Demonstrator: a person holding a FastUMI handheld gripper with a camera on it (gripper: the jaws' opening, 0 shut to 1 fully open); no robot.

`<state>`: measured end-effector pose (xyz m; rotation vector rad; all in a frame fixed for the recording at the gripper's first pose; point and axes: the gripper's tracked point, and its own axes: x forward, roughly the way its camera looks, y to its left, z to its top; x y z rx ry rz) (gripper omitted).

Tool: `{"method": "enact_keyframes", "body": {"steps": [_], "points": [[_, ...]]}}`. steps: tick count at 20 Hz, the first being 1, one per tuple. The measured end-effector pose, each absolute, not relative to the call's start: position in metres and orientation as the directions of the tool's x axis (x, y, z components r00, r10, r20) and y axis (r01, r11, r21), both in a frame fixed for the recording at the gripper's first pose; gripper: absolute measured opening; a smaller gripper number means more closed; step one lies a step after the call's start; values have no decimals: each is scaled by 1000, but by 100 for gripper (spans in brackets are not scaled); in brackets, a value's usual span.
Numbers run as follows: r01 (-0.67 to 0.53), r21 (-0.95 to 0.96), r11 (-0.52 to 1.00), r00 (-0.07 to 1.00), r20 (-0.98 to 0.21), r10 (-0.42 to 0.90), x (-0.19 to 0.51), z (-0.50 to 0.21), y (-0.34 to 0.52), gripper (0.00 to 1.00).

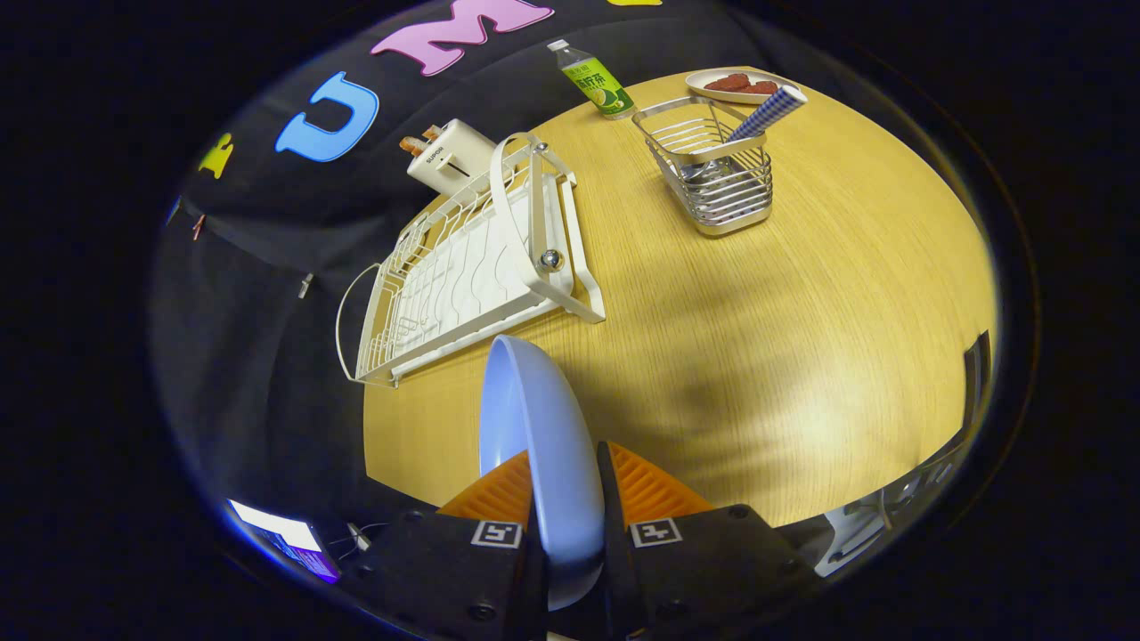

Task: Take the plate from the dish rack, then take the spoon from the basket and place it into the plate.

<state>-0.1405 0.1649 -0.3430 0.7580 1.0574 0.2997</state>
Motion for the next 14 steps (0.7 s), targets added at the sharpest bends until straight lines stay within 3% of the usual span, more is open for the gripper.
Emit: {"method": "enact_keyframes", "body": {"steps": [7,14], "points": [[175,658,732,478,-707,522,-127,-361,156,32],[244,560,791,450,-788,419,-126,-385,131,49]]}}
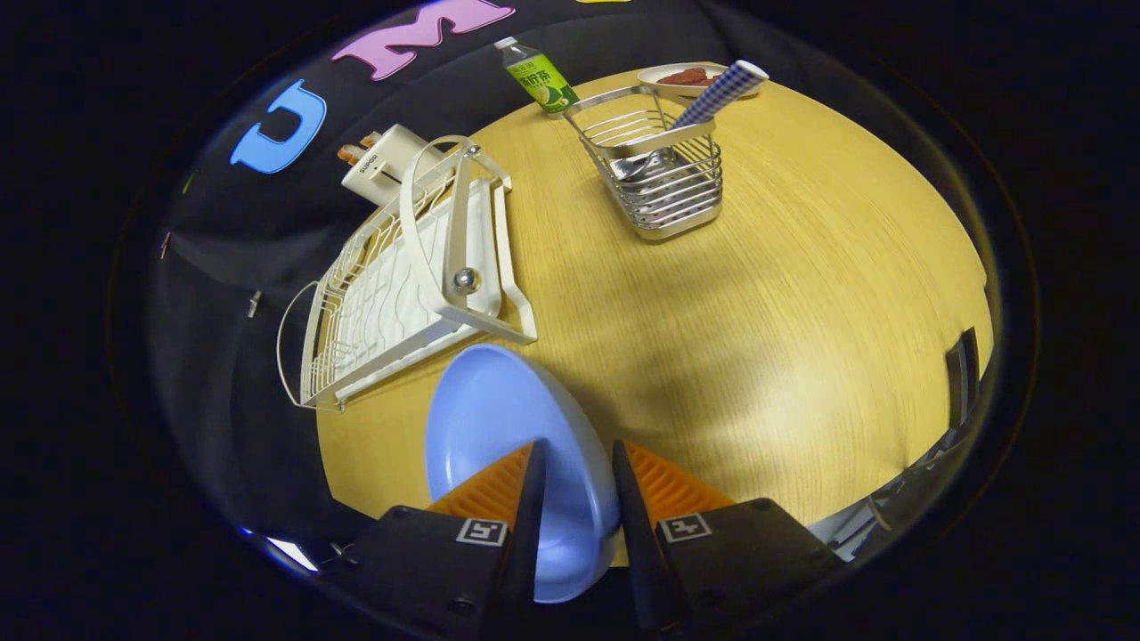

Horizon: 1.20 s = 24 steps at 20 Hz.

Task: Take the plate from the dish rack, then take the spoon from the basket and place it into the plate.

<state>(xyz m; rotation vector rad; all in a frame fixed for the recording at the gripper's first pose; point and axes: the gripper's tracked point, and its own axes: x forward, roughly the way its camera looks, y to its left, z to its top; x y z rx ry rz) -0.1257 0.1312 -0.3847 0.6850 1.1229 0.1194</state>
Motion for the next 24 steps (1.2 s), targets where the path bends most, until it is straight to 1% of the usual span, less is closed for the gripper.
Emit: {"method": "enact_keyframes", "body": {"steps": [3,4,5,8,9,10,13,17,20,22,24], "points": [[271,570,775,463,-784,414,-122,-383,124,55],[274,572,773,468,-782,412,-121,-382,121,64],[269,572,775,471,-780,413,-121,-380,119,69],[216,572,791,483,-767,423,-123,-365,116,92],[186,569,801,495,-759,424,-123,-356,115,96],[154,565,811,512,-747,424,-121,-347,113,97],[48,559,828,583,-688,431,-112,-306,108,97],[-89,494,865,663,-618,422,-97,-244,95,97],[-186,436,880,733,-535,420,-73,-191,83,97],[-231,371,900,779,-484,399,-51,-164,66,97],[-246,278,929,802,-480,356,-32,-158,43,97]]}}
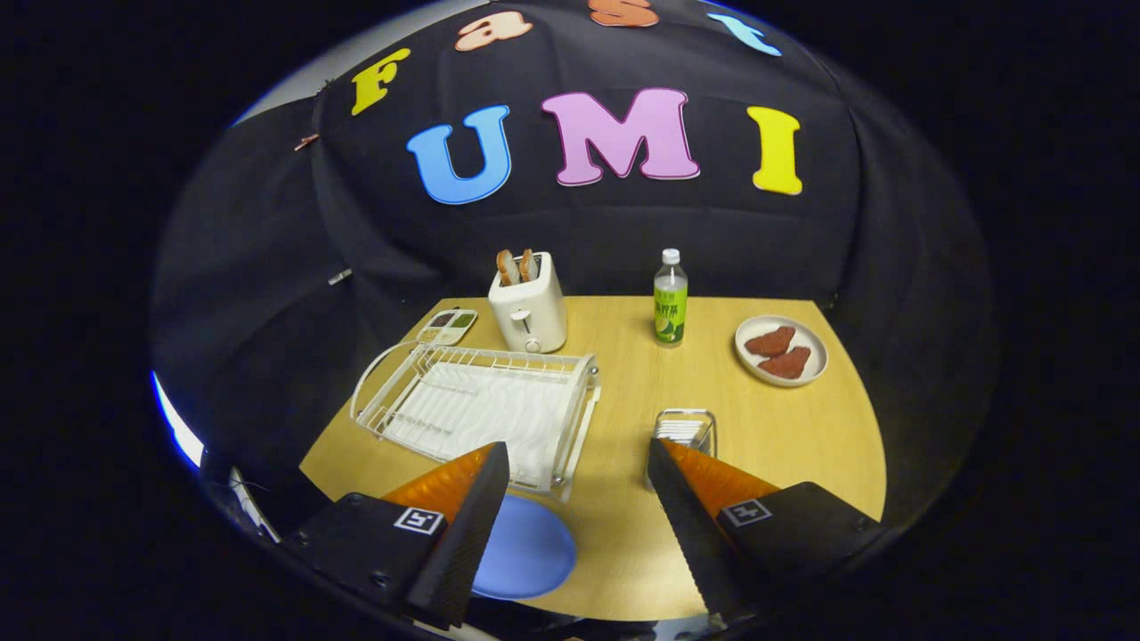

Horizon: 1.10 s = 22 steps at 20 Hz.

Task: Take the plate from the dish rack, then take the spoon from the basket and place it into the plate.

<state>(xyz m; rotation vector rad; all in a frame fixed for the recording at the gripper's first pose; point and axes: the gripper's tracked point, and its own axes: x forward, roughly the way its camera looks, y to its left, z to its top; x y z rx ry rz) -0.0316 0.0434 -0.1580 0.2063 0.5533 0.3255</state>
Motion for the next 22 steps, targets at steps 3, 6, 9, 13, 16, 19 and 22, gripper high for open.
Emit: {"method": "enact_keyframes", "body": {"steps": [3,6,9,13,16,19,22], "points": [[-240,159,958,802,-523,288,-8,-177,10,97],[-240,94,966,766,-594,248,4,-212,-12,95],[-245,95,965,710,-660,246,4,-255,-19,85],[-237,102,966,649,-723,236,8,-298,-23,75],[-217,116,969,615,-755,228,10,-315,-22,57],[-204,157,966,590,-768,249,10,-322,-17,27],[-202,187,961,588,-762,272,9,-317,-17,14]]}}
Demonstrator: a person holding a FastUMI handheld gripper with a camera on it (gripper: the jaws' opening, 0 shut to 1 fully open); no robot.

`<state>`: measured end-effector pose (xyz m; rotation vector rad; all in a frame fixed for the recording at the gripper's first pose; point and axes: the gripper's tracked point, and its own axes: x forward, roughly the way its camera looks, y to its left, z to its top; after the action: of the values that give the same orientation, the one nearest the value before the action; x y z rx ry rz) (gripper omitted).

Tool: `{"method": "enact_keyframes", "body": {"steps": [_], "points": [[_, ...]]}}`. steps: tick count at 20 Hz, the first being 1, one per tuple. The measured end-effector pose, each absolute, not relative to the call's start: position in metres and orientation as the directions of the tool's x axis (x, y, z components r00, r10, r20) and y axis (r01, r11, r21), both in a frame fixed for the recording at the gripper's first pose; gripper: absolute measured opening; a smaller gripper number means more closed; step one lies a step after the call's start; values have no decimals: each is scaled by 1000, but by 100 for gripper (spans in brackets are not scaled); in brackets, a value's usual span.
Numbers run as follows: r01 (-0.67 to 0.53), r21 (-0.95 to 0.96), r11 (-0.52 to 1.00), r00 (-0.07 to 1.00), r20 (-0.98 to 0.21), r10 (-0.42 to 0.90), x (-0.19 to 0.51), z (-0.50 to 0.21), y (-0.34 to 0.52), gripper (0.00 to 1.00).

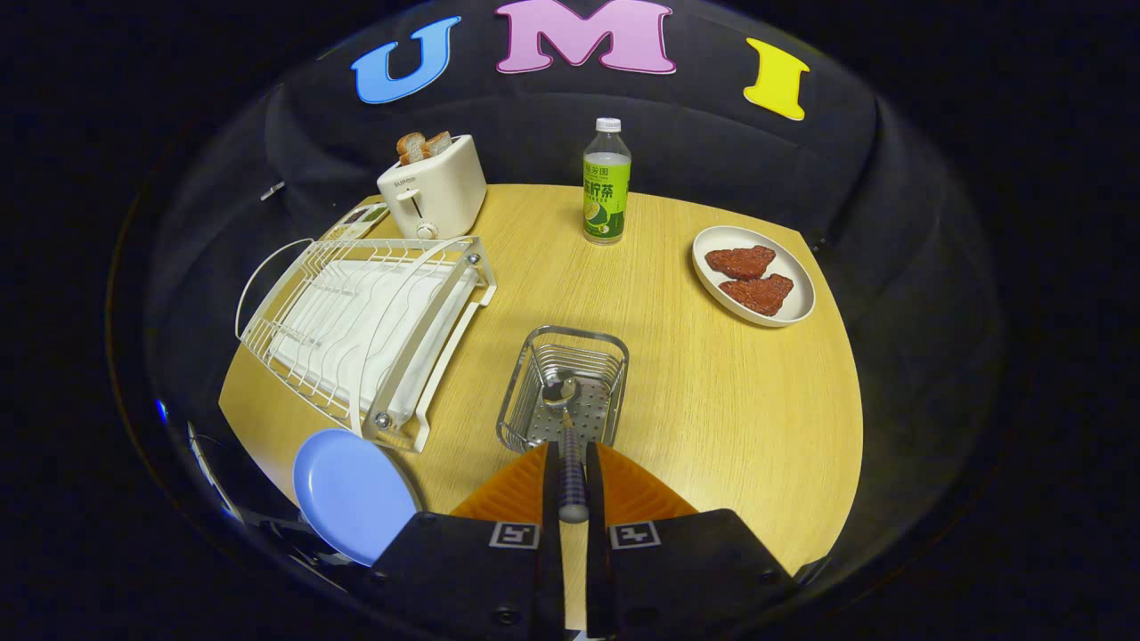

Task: Take the plate from the dish rack, then take the spoon from the basket and place it into the plate.

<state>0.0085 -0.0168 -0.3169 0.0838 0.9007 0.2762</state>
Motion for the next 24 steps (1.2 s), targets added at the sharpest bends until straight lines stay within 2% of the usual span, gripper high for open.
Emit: {"method": "enact_keyframes", "body": {"steps": [8,24], "points": [[-139,248,959,650,-708,277,12,-285,-22,14],[-129,283,950,780,-562,274,-2,-187,-26,13]]}}
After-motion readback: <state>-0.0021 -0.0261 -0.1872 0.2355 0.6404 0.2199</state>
